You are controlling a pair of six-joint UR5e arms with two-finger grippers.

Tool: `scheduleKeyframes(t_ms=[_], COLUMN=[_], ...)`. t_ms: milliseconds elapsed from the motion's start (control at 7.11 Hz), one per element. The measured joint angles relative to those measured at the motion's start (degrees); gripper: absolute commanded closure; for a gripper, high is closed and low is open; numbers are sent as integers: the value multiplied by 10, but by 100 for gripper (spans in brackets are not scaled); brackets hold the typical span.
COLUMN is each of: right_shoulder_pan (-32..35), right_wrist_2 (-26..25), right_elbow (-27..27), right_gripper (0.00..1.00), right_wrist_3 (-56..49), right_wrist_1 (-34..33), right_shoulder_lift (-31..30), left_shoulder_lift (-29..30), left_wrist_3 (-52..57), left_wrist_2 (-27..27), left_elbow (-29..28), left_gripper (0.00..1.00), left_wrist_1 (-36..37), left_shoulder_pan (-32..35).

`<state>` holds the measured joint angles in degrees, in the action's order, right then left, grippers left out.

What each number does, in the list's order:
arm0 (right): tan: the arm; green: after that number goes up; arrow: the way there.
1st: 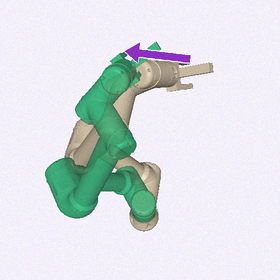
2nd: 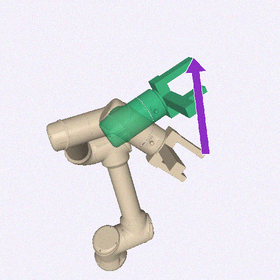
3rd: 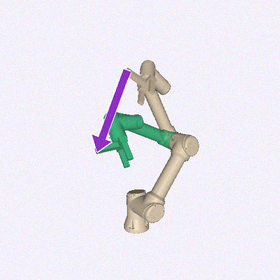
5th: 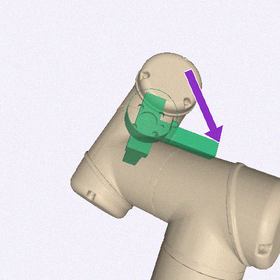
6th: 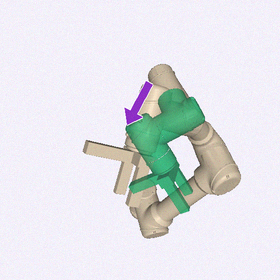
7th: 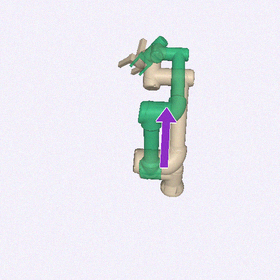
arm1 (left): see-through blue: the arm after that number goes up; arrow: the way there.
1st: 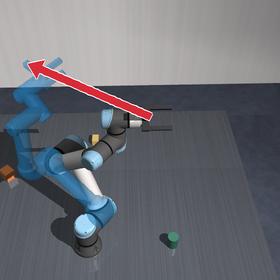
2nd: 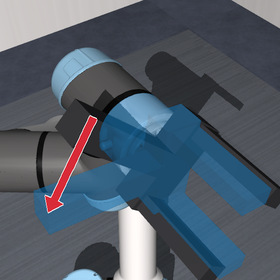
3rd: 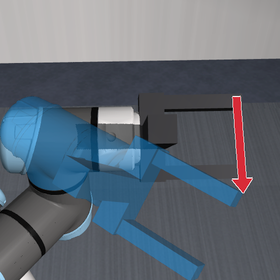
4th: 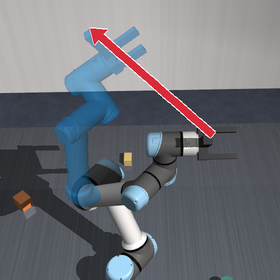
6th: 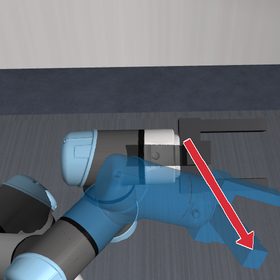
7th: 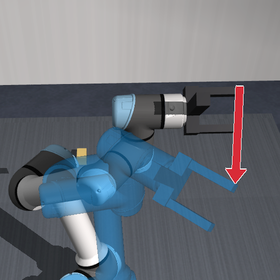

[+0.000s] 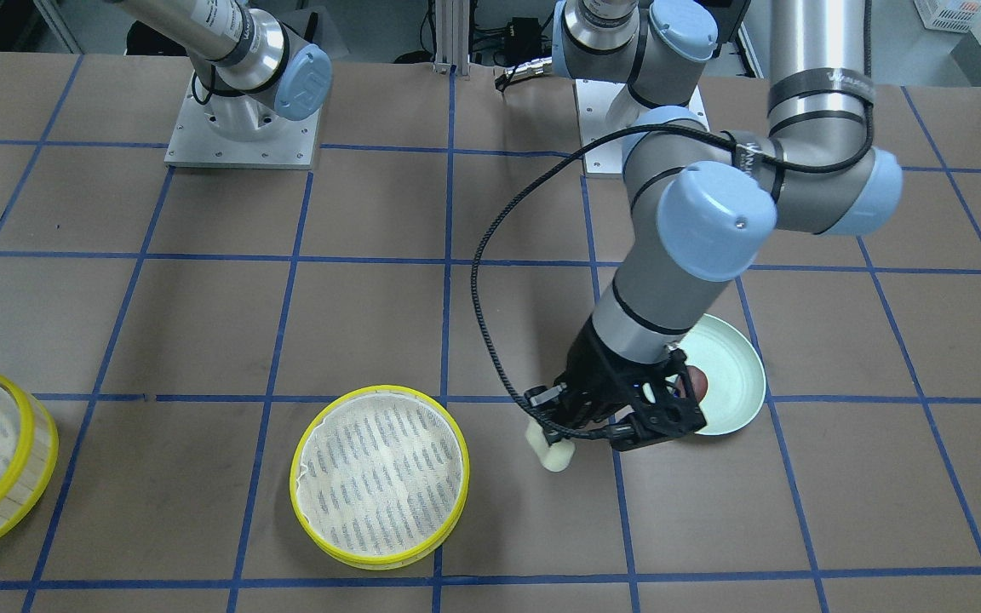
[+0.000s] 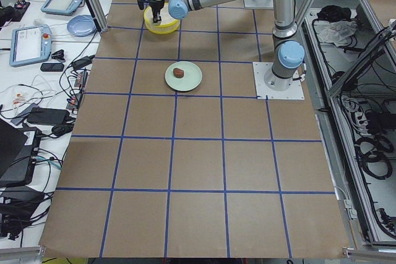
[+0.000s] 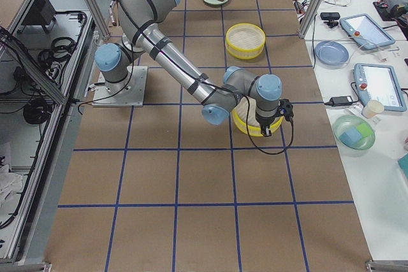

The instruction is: Stack buns with steamer

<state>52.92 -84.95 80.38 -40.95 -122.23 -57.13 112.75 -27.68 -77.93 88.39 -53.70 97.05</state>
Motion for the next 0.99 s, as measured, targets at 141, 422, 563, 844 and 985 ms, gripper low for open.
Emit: scheduleKeyframes(t_ms=[141, 422, 563, 844, 985], right_shoulder_pan=[2, 11, 16, 27, 31], right_wrist_2=[-2, -6, -7, -8, -9], right_elbow=[0, 1, 2, 2, 3], right_gripper=[99, 100, 100, 100, 100], right_wrist_3=[5, 16, 21, 24, 26], right_wrist_1=[0, 1, 1, 0, 1], right_shoulder_lift=[-3, -10, -13, -16, -19], left_shoulder_lift=[20, 58, 75, 102, 110], left_wrist_3=[-46, -93, -99, -106, -114], left_wrist_2=[5, 2, -7, -21, -22], left_elbow=[0, -1, -1, -1, -1], left_gripper=[100, 94, 71, 29, 0], left_wrist_1=[37, 88, 102, 124, 128], left_shoulder_pan=[28, 63, 74, 84, 88])
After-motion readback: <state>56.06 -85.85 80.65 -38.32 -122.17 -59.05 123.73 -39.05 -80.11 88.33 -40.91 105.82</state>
